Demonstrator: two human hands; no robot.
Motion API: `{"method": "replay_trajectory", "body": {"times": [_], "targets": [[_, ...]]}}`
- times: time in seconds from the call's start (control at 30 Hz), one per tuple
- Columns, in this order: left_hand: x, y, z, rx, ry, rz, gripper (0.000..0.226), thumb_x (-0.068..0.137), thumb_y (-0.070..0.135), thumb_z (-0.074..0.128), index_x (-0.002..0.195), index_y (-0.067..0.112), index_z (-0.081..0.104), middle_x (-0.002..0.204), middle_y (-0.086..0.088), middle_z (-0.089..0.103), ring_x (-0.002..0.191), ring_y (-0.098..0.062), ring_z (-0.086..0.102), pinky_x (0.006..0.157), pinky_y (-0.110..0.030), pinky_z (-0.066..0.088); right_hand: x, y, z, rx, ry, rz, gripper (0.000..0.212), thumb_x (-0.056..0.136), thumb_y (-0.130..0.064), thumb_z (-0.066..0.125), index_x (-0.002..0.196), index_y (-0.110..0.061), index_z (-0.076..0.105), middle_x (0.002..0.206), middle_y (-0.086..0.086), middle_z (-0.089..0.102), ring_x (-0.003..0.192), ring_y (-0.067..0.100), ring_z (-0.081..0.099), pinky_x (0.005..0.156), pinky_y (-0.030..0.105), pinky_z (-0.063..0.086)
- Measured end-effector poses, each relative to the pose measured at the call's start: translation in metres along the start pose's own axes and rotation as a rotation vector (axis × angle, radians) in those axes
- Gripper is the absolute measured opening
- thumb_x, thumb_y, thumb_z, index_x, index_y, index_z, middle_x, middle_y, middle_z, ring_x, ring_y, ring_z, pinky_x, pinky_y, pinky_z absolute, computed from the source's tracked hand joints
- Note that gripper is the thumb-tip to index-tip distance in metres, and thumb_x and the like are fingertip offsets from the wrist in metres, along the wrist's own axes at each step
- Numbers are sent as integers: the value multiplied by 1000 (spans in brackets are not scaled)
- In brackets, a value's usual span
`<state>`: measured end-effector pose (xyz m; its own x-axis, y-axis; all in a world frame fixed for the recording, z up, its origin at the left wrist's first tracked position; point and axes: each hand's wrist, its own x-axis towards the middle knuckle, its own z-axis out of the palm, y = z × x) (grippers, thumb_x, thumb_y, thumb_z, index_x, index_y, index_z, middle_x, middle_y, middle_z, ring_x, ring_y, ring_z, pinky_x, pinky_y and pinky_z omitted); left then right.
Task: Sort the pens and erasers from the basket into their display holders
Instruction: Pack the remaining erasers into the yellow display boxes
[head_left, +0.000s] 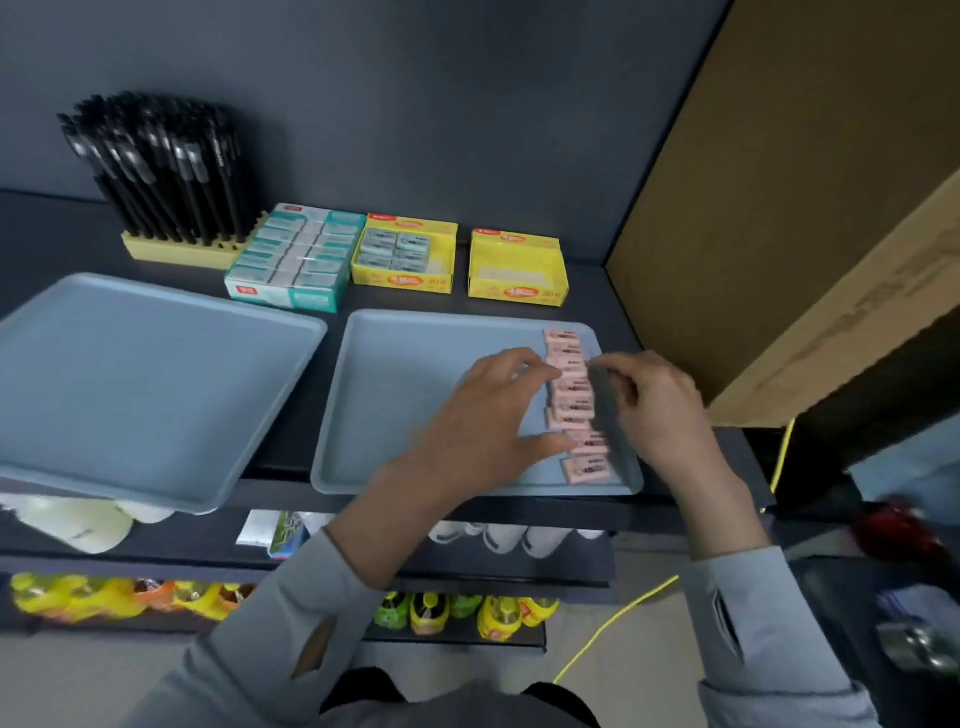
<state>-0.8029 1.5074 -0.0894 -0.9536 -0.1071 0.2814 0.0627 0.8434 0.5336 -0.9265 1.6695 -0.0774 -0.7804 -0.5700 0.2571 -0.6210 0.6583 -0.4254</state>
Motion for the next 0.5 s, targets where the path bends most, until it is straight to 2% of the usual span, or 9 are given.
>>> {"method": "replay_trajectory", "body": {"times": [0.13, 0.3, 0.37, 0.43, 0.5], "targets": [[0, 26, 32, 80, 13, 47, 79, 68, 58, 69, 132, 12, 55, 141, -12, 46, 132, -34, 38, 111, -47, 34, -4, 7, 4, 4, -52, -40, 43, 91, 8, 46, 122, -12, 67, 112, 16, 63, 102, 33, 60, 83, 33, 45], [3, 27, 34, 149, -25, -37, 66, 73, 54, 64, 130, 21, 58, 141, -8, 47, 133, -34, 37, 109, -48, 36, 1, 0, 0, 44, -159, -81, 44, 92, 5, 45, 127, -15, 65, 119, 15, 64, 109, 31, 59, 88, 29, 42], [1, 27, 27, 168, -29, -55, 61, 76, 49, 68, 130, 23, 57, 142, -5, 45, 129, -30, 40, 106, -44, 38, 1, -7, -1, 87, -184, -60, 42, 94, 3, 44, 124, -16, 66, 116, 13, 66, 101, 28, 62, 85, 23, 44], [-3, 22, 20, 181, 9, -82, 56, 76, 43, 71, 126, 22, 59, 138, -3, 47, 122, -28, 45, 102, -40, 42, 2, -15, 1, 177, -214, -17, 40, 95, 3, 43, 123, -16, 67, 103, 10, 68, 80, 19, 68, 74, 10, 47], [-8, 11, 15, 195, 59, -116, 47, 74, 37, 72, 116, 18, 62, 128, -4, 51, 111, -30, 51, 94, -42, 48, 3, -25, 7, 253, -259, 0, 39, 96, 1, 43, 122, -17, 67, 92, 5, 68, 66, 10, 69, 73, 12, 51]]}}
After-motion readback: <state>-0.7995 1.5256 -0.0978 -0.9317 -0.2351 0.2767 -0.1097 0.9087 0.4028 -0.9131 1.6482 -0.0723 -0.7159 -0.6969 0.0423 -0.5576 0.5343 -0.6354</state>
